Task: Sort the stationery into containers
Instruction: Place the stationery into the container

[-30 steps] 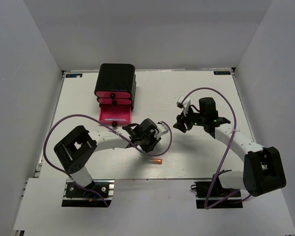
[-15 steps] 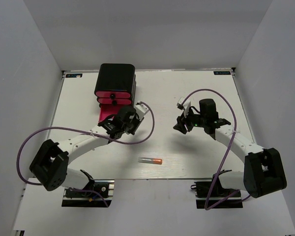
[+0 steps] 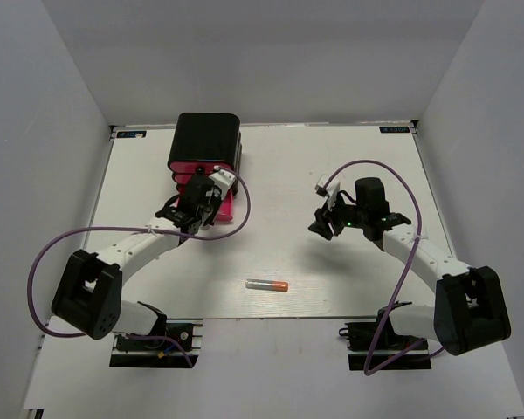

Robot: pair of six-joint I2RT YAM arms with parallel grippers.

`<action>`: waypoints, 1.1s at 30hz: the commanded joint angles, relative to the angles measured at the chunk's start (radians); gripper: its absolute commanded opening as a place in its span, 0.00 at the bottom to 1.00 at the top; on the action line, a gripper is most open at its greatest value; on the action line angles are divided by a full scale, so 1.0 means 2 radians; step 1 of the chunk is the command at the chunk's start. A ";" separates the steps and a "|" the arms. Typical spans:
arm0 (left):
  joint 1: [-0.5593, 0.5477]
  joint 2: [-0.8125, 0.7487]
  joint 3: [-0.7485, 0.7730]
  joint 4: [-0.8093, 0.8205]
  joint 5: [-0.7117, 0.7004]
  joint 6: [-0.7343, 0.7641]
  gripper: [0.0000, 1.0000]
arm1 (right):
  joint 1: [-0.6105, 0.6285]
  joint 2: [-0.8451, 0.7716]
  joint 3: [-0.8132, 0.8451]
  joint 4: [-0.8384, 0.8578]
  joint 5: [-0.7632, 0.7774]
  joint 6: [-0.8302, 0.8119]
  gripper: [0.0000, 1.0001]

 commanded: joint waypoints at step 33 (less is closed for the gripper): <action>0.087 0.126 0.222 -0.331 -0.103 -0.875 0.00 | -0.017 -0.012 -0.009 0.035 -0.012 0.012 0.57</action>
